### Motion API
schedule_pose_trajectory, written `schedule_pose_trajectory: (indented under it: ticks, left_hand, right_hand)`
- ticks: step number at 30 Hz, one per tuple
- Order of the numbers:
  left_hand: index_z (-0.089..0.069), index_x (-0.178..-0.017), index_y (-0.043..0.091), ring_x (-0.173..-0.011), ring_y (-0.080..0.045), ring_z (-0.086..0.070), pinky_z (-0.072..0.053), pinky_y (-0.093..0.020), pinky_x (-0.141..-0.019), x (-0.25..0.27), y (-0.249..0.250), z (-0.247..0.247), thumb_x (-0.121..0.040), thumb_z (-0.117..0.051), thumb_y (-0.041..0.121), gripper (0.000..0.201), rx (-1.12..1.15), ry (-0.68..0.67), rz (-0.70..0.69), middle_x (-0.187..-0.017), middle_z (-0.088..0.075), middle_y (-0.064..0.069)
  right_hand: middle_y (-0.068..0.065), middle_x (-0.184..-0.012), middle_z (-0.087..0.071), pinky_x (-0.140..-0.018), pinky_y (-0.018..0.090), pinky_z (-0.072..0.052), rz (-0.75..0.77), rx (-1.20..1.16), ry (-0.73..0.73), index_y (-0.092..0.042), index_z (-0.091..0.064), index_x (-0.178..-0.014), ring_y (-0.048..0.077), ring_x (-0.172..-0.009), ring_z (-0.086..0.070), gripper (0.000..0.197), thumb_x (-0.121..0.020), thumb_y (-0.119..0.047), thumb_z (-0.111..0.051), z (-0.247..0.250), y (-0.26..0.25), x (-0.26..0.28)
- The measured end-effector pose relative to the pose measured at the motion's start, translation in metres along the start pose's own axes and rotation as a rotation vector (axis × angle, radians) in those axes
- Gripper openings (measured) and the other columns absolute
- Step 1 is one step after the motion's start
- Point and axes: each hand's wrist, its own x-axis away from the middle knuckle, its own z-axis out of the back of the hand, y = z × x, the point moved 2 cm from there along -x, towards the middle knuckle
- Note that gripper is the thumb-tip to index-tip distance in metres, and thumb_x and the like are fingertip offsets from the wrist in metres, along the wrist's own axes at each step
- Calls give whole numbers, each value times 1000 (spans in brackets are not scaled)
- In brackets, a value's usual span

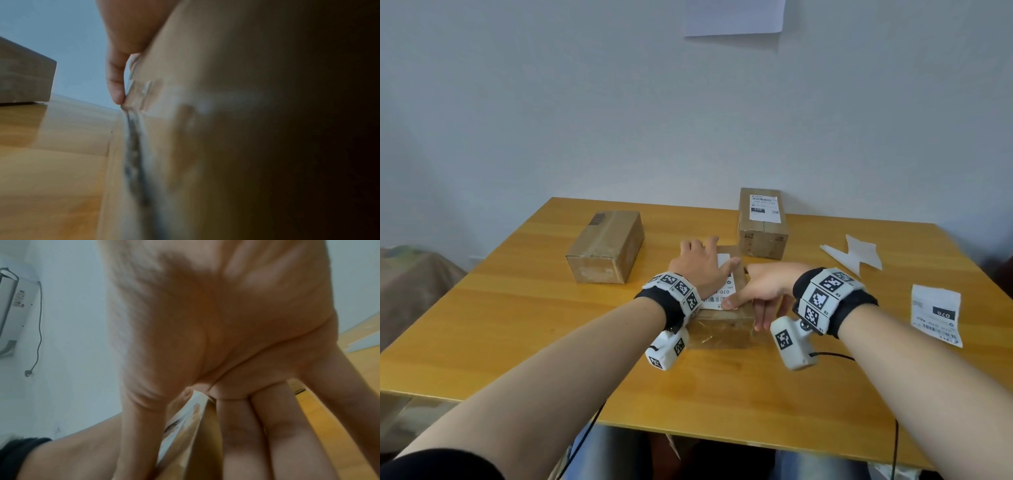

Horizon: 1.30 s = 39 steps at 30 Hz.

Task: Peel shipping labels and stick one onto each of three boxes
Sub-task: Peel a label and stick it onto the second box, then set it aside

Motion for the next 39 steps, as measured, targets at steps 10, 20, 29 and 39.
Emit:
schedule_pose_trajectory:
  ticks: [10, 20, 29, 39]
  left_hand:
    - [-52, -136, 6, -116, -37, -48, -40, -47, -100, -18, -7, -8, -100, -17, 65, 77, -120, 44, 8, -129, -56, -20]
    - [-46, -148, 17, -114, -38, -46, -33, -50, -93, -30, -22, -26, -69, 45, 71, 132, -241, 15, -140, -138, -52, -18]
    - [-51, -140, 10, -116, -34, -56, -47, -46, -100, -13, -16, 5, -96, -9, 72, 86, -139, 76, -139, -129, -60, -17]
    - [-51, -135, 12, -121, -35, -50, -55, -46, -86, -8, -1, 2, -93, -10, 80, 90, -124, 82, 42, -132, -55, -16]
  right_hand:
    - [14, -89, -81, -46, 20, -52, 13, -11, -47, -9, -70, -120, 22, -74, -79, 62, -87, -60, -76, 6, 4, -5]
    - [16, -93, -81, -49, 23, -55, 19, -49, -90, -15, -71, -115, 25, -76, -78, 53, -84, -58, -80, 9, 6, -8]
    - [14, -95, -81, -49, 23, -55, 2, -43, -89, -15, -72, -111, 27, -81, -80, 55, -83, -62, -78, 7, 8, -12]
    - [10, -95, -82, -59, 26, -57, 10, -19, -61, -17, -68, -120, 25, -84, -80, 61, -83, -65, -76, 6, 8, -8]
